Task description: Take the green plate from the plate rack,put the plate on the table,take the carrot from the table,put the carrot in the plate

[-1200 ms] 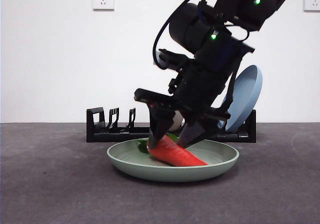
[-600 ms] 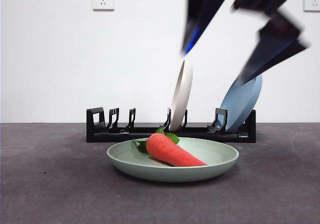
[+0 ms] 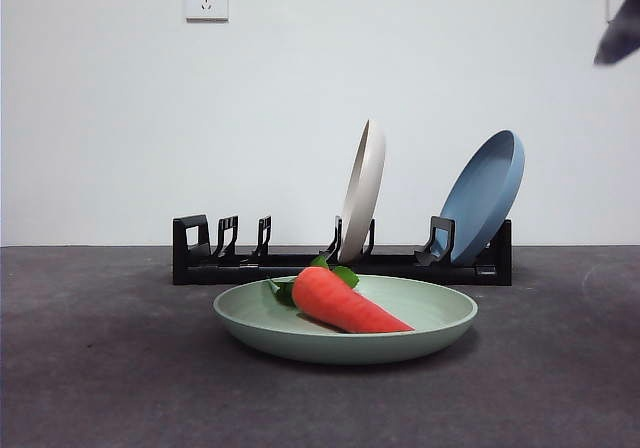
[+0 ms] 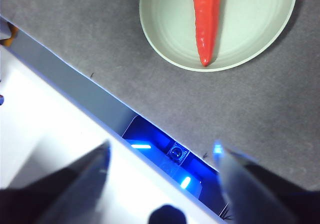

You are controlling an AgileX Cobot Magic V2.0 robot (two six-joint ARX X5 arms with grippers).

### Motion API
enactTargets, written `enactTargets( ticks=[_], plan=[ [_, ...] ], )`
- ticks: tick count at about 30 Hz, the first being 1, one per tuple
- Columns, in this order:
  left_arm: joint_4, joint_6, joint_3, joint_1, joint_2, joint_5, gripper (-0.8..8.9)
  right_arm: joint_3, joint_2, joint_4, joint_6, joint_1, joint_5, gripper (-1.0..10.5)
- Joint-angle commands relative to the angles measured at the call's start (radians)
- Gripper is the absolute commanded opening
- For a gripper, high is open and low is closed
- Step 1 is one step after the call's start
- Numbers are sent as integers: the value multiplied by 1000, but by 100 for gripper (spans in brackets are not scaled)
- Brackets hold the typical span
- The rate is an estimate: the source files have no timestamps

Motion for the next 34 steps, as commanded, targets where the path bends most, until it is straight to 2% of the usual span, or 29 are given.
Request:
enactTargets(
  ticks=[1,19,21,26,28,30,34],
  plan=[
    [-1,-6,-5,1,0,1,-9,-8,-16,-2,-31,3,-2,-8],
    [14,-1,-5,1,0,-4,-2,-8,-31,-2,-27,0,3,2],
    [16,55,-5,1,0,-65,0,-8,-32,-2,-27,0,3,2],
    [22,55,-5,26,-17,-142,-1,-8,-32,-2,-27,0,3,2],
    [71,118,-5,79,-32,-159,-1,-8,-31,-2,-27,0,3,2],
    [178,178,-13,172,-63,-126,-1,-8,-32,-2,-27,0,3,2],
    [516,281,-134,401,-170,129,-1,-8,-37,-2,-27,0,3,2]
  ],
)
